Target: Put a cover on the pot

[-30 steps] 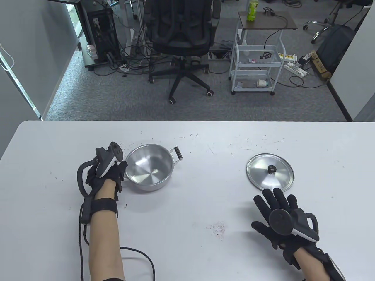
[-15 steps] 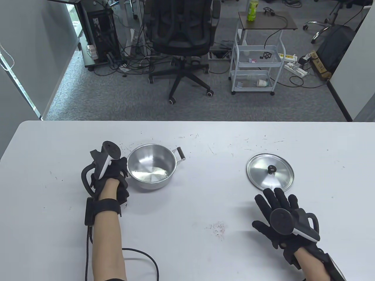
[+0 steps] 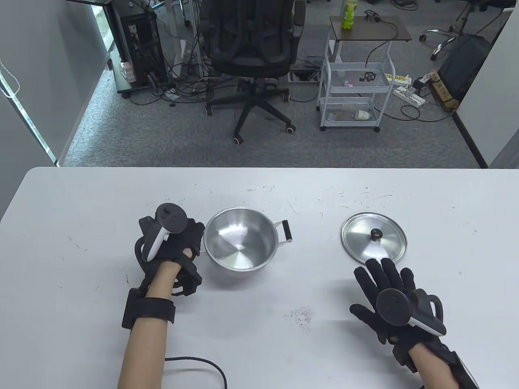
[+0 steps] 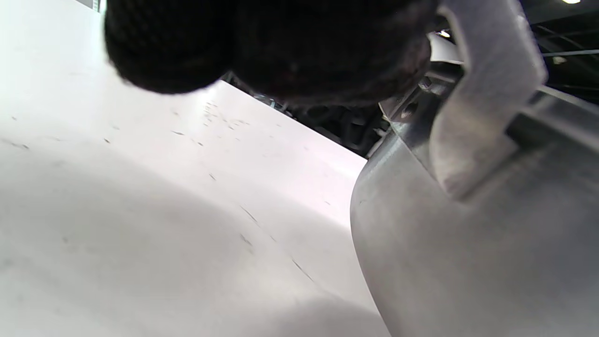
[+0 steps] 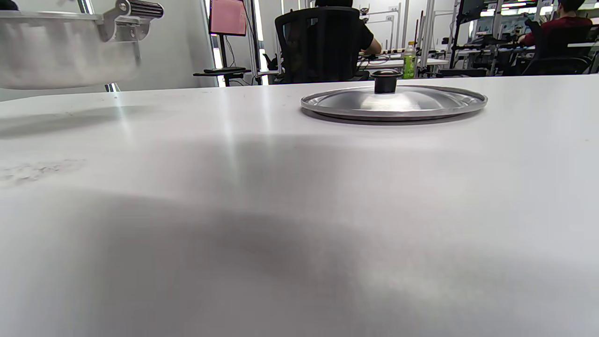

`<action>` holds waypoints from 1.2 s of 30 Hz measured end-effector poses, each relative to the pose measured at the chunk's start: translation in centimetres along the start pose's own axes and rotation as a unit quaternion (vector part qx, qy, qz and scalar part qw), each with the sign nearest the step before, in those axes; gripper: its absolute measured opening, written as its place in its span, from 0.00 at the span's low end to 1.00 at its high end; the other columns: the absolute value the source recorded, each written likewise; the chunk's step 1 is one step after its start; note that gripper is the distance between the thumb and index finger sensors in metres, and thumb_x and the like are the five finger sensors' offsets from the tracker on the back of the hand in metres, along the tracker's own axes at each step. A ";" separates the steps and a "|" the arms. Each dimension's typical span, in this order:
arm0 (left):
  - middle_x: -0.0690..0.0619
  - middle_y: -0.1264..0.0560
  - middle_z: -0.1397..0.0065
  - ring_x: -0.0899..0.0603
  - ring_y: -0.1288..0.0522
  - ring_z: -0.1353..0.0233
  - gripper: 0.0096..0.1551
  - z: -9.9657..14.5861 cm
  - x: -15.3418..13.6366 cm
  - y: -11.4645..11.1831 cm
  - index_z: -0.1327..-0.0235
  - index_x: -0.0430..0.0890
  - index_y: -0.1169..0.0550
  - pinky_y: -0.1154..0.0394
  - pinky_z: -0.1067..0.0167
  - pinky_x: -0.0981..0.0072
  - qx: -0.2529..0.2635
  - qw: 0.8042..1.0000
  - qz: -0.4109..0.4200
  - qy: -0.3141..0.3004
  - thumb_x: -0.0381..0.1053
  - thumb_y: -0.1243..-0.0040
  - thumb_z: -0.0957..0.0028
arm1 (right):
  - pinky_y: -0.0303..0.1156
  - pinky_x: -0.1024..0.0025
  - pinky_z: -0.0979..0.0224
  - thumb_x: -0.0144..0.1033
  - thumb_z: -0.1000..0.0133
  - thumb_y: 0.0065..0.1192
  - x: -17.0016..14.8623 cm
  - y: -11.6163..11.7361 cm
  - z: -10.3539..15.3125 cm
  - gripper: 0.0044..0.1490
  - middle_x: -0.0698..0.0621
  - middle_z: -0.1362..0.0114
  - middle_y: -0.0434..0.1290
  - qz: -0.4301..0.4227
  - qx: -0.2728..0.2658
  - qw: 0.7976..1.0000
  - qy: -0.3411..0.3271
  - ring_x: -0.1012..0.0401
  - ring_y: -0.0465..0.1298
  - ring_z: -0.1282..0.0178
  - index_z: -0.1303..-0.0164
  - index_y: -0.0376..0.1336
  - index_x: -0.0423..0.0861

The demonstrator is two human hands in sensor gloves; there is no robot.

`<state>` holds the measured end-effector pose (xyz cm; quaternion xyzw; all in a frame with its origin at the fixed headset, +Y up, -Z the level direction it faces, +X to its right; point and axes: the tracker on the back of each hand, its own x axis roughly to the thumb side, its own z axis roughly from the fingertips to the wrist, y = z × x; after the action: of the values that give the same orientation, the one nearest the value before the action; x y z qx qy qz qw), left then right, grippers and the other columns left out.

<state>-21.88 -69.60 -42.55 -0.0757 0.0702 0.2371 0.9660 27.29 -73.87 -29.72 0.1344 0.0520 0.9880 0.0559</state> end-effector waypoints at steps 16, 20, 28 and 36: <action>0.69 0.15 0.66 0.64 0.16 0.74 0.23 3.8 5.3 -8.5 0.51 0.57 0.16 0.14 0.66 0.70 -0.078 0.993 0.003 -0.093 0.64 0.48 0.50 | 0.38 0.29 0.23 0.74 0.61 0.47 -0.6 -0.4 0.3 0.59 0.47 0.13 0.44 -0.018 -0.005 1.000 0.000 0.43 0.44 0.14 0.21 0.42 0.57; 0.69 0.14 0.67 0.65 0.16 0.75 0.23 3.8 5.0 -9.6 0.52 0.59 0.16 0.14 0.67 0.70 -0.080 0.992 0.016 -0.094 0.65 0.48 0.50 | 0.39 0.29 0.23 0.74 0.61 0.47 -0.6 -0.1 0.1 0.59 0.47 0.13 0.44 -0.015 0.002 1.000 0.002 0.43 0.44 0.14 0.21 0.42 0.57; 0.56 0.13 0.53 0.55 0.12 0.64 0.42 5.3 4.4 -7.7 0.35 0.50 0.21 0.15 0.59 0.60 0.004 0.991 -0.023 -0.131 0.73 0.52 0.54 | 0.39 0.29 0.24 0.75 0.61 0.46 -1.0 0.3 -0.1 0.59 0.47 0.13 0.45 -0.013 0.015 1.000 0.012 0.42 0.44 0.14 0.21 0.42 0.57; 0.46 0.33 0.18 0.38 0.27 0.23 0.56 9.0 1.3 -5.2 0.16 0.52 0.39 0.30 0.29 0.37 0.106 0.935 -0.304 -0.152 0.81 0.65 0.57 | 0.39 0.29 0.24 0.74 0.61 0.47 -2.1 0.7 -0.6 0.59 0.47 0.13 0.45 -0.030 0.030 0.998 0.037 0.42 0.44 0.14 0.21 0.43 0.57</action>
<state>-17.39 -71.92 -33.39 0.0464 -0.0794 -0.0677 0.9935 29.12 -74.90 -30.75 0.0982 0.0879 0.9881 0.0798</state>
